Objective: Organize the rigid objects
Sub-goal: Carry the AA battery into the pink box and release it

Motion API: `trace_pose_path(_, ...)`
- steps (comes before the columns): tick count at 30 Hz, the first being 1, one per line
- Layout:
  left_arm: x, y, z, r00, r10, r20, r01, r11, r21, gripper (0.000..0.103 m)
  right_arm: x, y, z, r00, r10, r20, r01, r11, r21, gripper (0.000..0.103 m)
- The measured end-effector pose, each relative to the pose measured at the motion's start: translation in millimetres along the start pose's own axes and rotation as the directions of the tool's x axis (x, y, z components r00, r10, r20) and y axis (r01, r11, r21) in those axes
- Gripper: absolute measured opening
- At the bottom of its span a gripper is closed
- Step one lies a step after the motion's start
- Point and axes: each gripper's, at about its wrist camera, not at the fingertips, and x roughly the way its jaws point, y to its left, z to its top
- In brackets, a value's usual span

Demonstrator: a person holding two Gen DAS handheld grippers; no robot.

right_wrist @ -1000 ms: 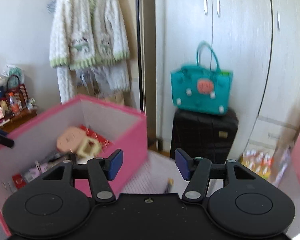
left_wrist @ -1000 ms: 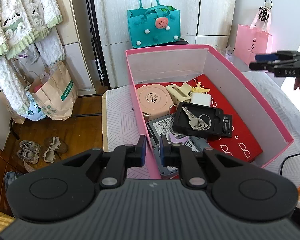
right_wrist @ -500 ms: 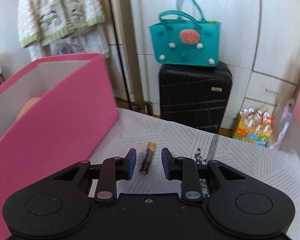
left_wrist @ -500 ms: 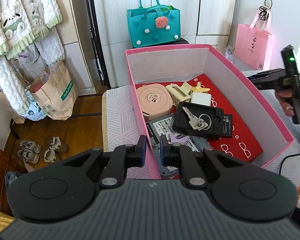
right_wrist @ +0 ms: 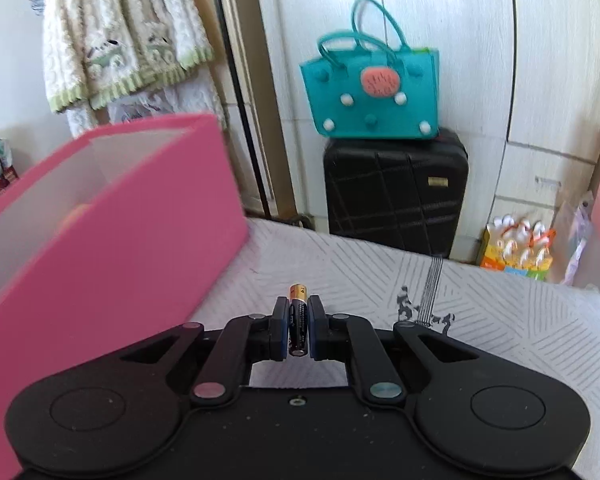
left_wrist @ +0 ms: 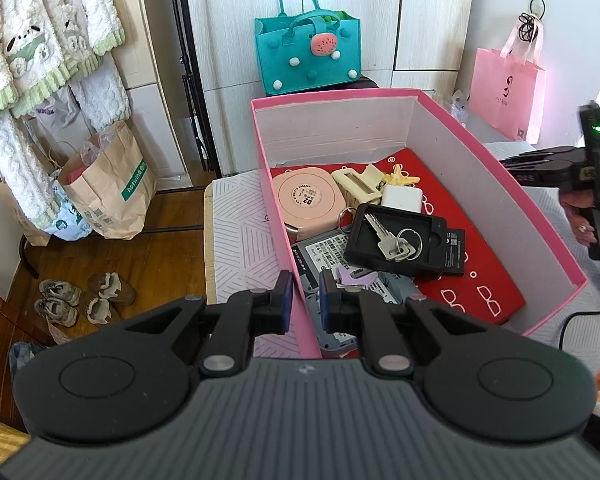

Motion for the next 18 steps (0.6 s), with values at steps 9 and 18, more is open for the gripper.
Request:
trace_pose_path(9,0,1,-2,1.000,0.001,0.000,-0.001,1.000,-0.015,0.011,-73,42,25,0.976,0.194,0.098,-0.192,0.981,-0.023,0.012)
trace_pose_path(18,-1,3,0,1.000,0.000,0.001,0.000,1.000,-0.030,0.011,-96,97,49,0.891,0.452,0.045,-0.451,0.892,-0.039,0.012)
